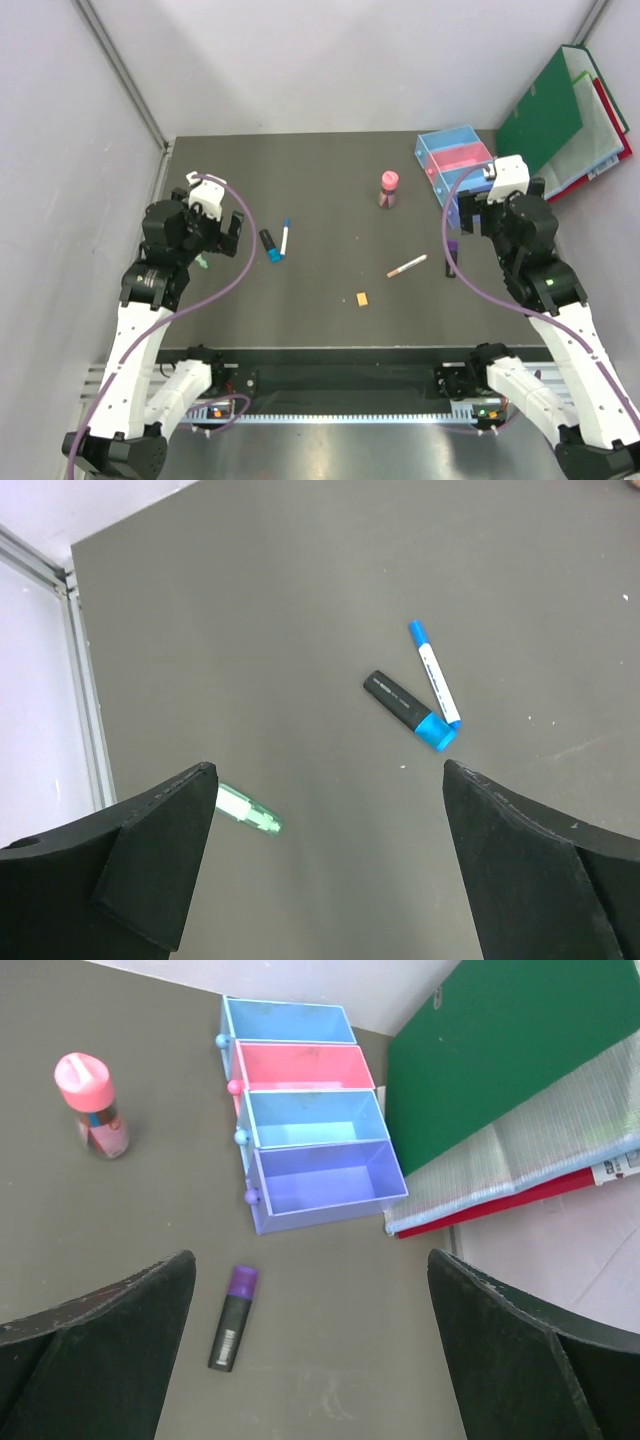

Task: Sort the stationery into containers
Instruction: Pick up the stationery from the center of the board.

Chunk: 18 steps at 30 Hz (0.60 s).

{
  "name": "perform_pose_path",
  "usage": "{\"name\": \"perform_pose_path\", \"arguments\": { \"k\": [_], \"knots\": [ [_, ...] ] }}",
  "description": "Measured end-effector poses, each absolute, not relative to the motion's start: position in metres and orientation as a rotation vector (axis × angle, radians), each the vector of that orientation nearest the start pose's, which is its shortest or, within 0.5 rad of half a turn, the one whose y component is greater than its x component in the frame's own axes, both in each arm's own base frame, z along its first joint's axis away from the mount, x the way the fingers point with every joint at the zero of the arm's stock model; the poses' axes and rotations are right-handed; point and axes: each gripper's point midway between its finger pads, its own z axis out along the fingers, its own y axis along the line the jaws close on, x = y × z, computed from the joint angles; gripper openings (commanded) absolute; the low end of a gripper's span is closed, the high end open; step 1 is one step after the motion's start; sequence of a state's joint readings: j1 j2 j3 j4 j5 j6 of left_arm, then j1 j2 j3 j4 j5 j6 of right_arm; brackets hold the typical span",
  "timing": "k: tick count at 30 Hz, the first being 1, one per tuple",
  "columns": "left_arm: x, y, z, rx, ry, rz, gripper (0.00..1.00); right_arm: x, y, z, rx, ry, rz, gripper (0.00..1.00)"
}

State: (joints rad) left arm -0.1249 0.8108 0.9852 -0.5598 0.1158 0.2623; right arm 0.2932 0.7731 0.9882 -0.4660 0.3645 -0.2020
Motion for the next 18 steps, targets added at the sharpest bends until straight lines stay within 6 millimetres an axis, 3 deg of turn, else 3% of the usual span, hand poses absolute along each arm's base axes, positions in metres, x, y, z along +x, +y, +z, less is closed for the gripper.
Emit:
{"name": "perform_pose_path", "arguments": {
  "k": [11, 18],
  "knots": [
    [0.283, -0.045, 0.267, 0.457, 1.935, -0.027, 0.99, 0.268, 0.038, 0.305, -0.401, 1.849, -0.141, 1.00],
    [0.282, -0.046, 0.267, 0.503, 1.924, -0.015, 0.99, 0.295, 0.042, 0.281, -0.323, 2.036, -0.075, 1.00]
  ]
}}
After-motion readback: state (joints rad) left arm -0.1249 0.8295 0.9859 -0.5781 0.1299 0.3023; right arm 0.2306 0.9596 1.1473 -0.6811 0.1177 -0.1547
